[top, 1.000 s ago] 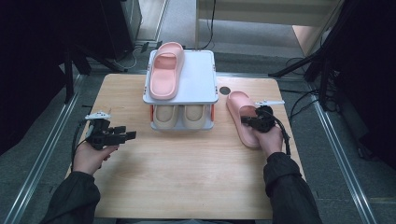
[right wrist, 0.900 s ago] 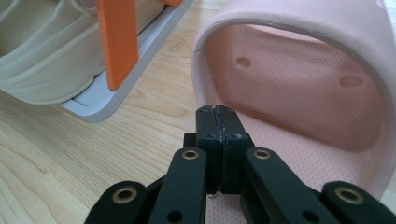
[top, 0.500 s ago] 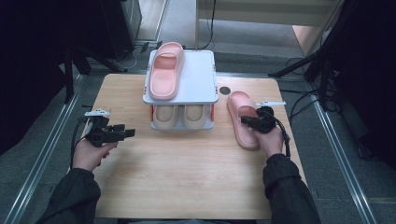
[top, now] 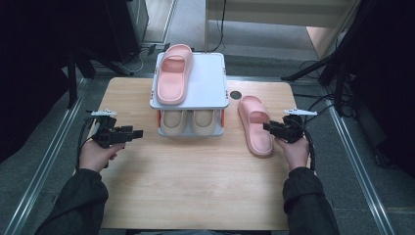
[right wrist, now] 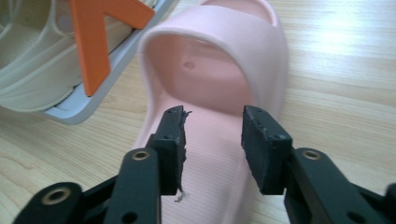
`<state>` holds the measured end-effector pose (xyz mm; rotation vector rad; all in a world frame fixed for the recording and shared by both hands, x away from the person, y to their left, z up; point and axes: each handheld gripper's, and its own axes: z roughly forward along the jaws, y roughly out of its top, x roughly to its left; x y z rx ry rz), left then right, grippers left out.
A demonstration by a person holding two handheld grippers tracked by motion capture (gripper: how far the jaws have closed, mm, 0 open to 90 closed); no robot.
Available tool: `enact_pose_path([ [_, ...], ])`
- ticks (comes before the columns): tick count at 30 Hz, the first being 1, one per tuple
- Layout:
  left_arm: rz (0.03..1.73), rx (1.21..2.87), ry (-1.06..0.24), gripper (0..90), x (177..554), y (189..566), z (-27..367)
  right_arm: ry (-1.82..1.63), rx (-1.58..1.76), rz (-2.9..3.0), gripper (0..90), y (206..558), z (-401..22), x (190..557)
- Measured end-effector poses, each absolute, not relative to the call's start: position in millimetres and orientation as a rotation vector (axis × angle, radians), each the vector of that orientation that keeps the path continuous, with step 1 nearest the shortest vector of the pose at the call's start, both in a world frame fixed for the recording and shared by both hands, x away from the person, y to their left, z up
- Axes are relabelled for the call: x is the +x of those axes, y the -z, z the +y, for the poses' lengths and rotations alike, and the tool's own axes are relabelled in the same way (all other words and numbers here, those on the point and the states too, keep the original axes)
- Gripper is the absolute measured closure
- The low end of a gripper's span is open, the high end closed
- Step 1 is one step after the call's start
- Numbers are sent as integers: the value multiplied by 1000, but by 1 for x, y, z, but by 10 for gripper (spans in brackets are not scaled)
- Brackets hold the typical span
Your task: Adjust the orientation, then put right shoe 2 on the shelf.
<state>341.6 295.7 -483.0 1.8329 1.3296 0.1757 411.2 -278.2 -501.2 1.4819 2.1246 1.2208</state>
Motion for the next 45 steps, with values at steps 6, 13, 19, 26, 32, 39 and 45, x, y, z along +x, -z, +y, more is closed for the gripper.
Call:
enact_pose_path([
  [6,1331,1848,-167,384,345,484,294,-1190,1529,2105,574,507,-288,410],
  [13,1333,1850,-168,385,345,483,293,-1162,1560,2088,570,510,-292,412],
  [19,1335,1848,-168,384,340,483,294,-1163,1583,2059,571,511,-294,415],
  [26,1356,1842,-166,385,332,485,300,-1158,1582,2060,572,512,-291,424],
  [32,1367,1836,-173,385,324,486,305,-1166,1583,2054,576,513,-286,431],
  [39,1389,1818,-182,385,314,487,311,-1174,1587,2043,587,511,-277,440],
  [45,1410,1805,-187,385,307,488,317,-1171,1624,2022,622,513,-273,448],
])
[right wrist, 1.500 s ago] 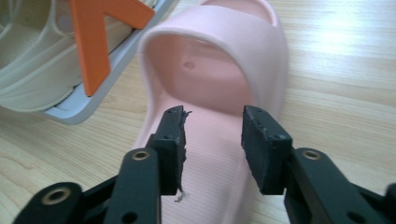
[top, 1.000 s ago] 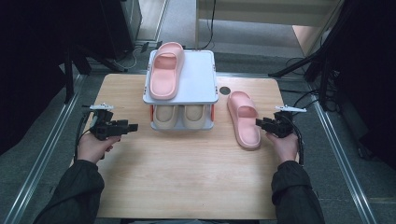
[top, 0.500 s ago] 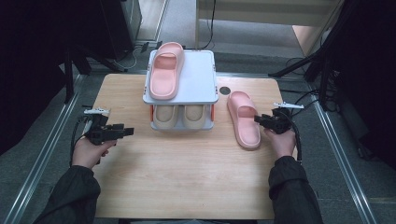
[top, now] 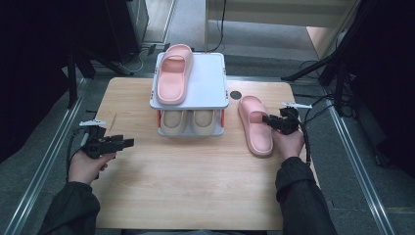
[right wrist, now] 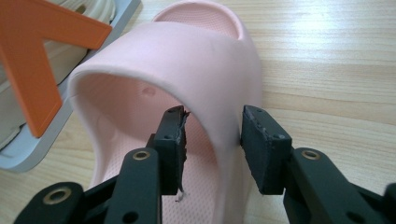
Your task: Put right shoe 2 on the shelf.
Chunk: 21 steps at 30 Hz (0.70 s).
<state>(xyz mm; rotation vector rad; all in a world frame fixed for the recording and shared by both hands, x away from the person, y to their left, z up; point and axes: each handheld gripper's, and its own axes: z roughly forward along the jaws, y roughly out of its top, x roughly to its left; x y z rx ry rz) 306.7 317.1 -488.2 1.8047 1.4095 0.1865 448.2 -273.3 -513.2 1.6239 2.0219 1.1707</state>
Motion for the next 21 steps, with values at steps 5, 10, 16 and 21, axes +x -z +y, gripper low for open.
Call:
enact_pose_path([
  [5,1423,1789,-190,385,303,489,320,-1182,1695,1984,717,516,-280,452],
  [10,1422,1794,-185,385,304,489,320,-1179,1752,1945,796,514,-284,452],
  [16,1415,1804,-177,386,307,490,317,-1191,1841,1941,842,510,-285,453],
  [21,1401,1796,-167,387,309,489,316,-1178,1840,1958,843,502,-281,451],
])
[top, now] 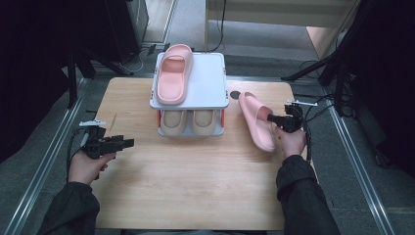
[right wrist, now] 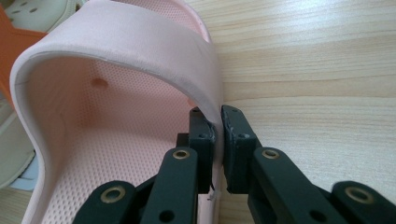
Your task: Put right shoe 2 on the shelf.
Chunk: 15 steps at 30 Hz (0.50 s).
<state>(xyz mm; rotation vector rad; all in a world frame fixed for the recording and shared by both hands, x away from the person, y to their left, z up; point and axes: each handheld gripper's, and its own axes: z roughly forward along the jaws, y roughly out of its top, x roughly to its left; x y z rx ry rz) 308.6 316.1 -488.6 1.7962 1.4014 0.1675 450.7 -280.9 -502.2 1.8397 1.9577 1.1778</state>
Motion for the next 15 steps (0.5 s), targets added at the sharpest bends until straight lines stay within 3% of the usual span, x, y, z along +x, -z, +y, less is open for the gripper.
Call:
enact_pose_path([
  [15,1377,1804,-145,385,313,487,310,-1151,1817,1922,838,437,-273,454],
])
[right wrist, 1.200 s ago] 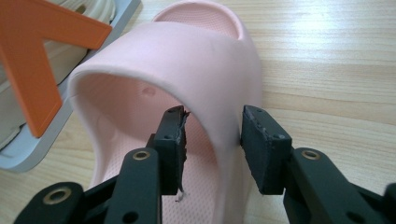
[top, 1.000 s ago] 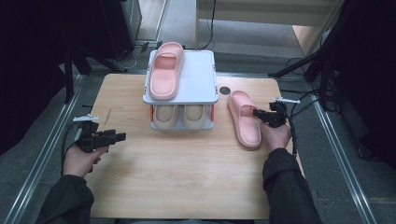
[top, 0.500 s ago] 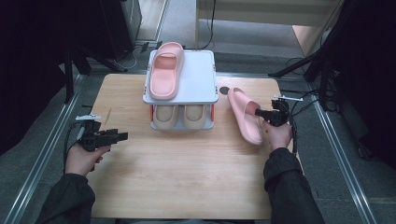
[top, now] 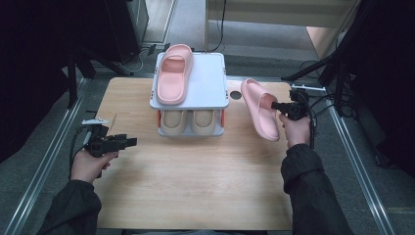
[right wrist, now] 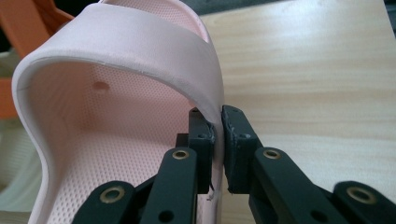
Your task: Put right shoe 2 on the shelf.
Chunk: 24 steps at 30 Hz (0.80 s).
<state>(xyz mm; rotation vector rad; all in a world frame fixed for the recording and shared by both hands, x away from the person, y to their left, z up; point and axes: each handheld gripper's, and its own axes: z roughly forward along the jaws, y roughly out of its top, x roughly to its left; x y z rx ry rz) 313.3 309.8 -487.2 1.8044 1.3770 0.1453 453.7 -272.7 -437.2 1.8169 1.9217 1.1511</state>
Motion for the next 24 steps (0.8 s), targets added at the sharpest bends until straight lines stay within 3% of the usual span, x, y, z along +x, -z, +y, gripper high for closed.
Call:
enact_pose_path([
  [11,1375,1810,-160,386,313,487,310,-1191,1764,1943,834,384,-249,466],
  [24,1356,1820,-163,385,312,484,308,-1215,1682,1989,826,334,-189,487],
])
